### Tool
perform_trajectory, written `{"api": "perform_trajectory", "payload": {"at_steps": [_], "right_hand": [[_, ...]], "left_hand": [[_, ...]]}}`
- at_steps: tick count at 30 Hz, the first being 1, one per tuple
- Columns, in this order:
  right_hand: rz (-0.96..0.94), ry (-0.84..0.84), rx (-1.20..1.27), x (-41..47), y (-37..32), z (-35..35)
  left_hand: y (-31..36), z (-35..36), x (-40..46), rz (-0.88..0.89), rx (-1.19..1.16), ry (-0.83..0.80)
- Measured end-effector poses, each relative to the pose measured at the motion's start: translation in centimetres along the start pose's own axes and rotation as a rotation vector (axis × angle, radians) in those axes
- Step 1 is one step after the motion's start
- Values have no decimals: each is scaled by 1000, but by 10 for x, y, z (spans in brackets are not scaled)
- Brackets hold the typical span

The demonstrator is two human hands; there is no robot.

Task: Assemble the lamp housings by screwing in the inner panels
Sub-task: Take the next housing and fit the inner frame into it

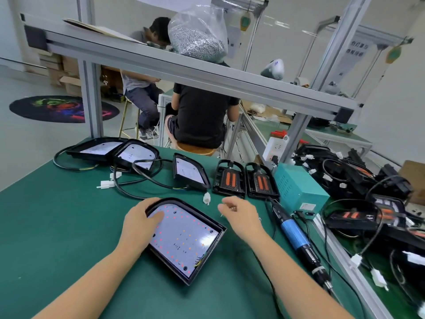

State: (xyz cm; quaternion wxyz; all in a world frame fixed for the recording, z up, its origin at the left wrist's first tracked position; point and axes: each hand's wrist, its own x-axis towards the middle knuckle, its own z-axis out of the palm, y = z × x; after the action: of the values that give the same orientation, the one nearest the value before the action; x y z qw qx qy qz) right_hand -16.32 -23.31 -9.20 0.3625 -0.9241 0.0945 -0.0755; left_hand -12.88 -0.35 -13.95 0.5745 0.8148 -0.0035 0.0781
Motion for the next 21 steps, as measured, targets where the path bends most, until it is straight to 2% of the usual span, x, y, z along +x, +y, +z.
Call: {"api": "perform_trajectory", "payload": {"at_steps": [5, 9, 17, 21], "right_hand": [[-19, 106, -414, 47, 14, -17], [12, 95, -633, 67, 25, -15], [12, 60, -738, 81, 34, -6], [-23, 84, -774, 80, 31, -5]], "left_hand": [[-3, 3, -1, -43, -92, 81], [-3, 1, 2, -87, -107, 85], [-8, -11, 14, -220, -424, 56], [-7, -13, 12, -209, -448, 33]]}}
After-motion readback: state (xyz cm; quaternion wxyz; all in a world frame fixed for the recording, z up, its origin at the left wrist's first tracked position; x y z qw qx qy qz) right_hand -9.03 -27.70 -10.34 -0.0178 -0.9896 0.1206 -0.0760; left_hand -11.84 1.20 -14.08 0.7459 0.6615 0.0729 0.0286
